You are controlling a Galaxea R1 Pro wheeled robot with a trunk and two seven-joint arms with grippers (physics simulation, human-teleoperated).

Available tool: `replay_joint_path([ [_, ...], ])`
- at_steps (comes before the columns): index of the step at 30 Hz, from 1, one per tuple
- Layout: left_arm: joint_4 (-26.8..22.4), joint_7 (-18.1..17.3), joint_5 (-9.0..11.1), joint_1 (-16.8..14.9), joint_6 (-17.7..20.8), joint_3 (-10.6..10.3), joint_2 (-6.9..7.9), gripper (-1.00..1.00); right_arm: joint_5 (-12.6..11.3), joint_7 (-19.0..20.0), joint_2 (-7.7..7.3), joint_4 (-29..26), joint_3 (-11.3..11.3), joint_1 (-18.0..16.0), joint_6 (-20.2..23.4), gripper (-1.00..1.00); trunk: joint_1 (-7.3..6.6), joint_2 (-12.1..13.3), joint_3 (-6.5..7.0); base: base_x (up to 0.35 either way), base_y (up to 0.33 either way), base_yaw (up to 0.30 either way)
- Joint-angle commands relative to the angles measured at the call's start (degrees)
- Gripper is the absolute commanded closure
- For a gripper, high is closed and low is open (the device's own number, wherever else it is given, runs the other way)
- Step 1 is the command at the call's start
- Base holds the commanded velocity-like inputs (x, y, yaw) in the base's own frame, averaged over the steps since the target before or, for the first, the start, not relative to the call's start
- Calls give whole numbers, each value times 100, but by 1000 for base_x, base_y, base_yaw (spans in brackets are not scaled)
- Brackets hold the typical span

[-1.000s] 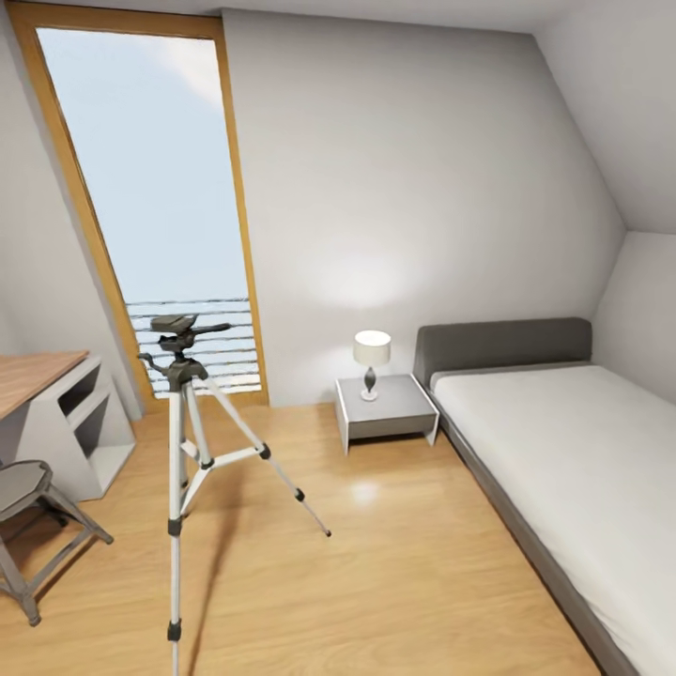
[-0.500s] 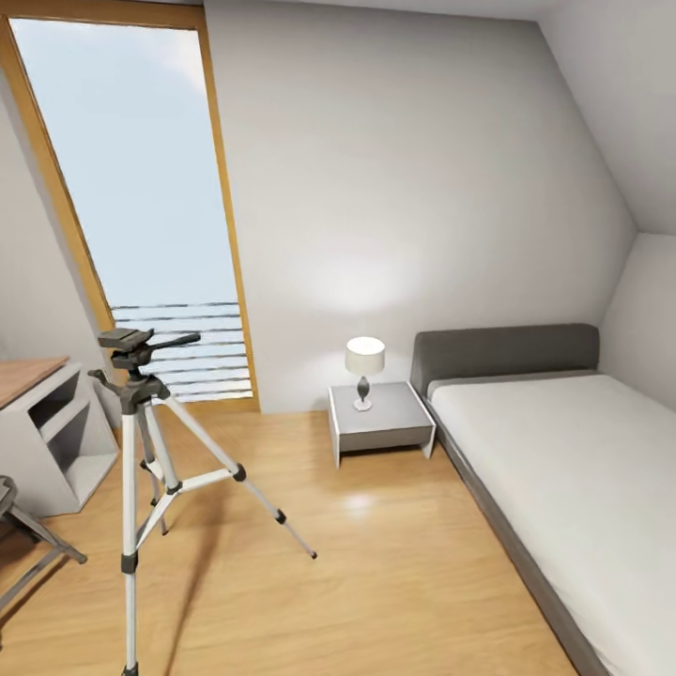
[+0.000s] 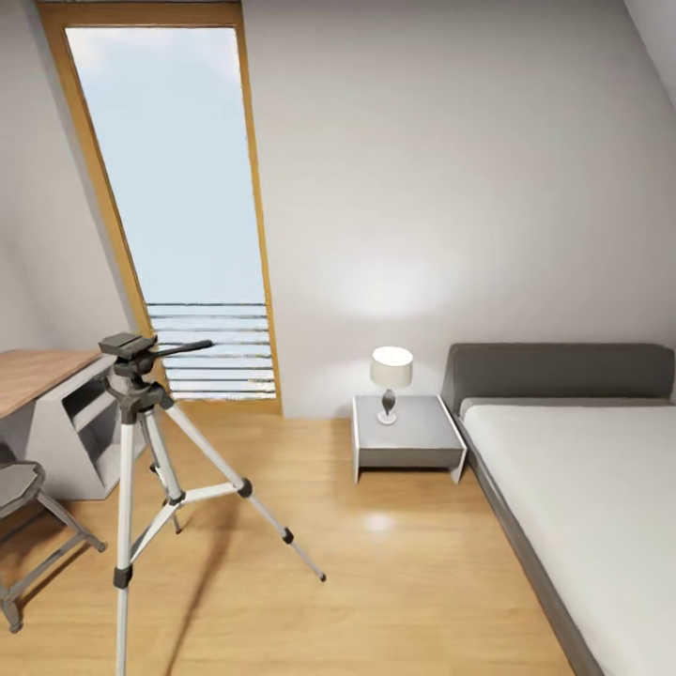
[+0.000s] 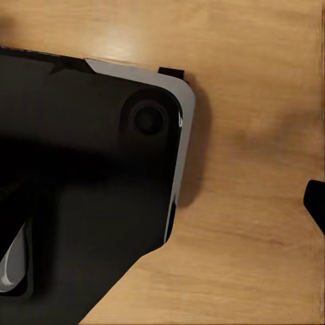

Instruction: Attach the digital camera to the camera tripod in the bedroom.

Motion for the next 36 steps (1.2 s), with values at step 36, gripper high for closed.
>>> replay_joint_path([
  [36, 2, 32, 59, -6, -63, -41, 26, 100, 50, 13, -13, 18, -49, -8, -37, -100, 6, -12, -13, 171, -91, 275],
])
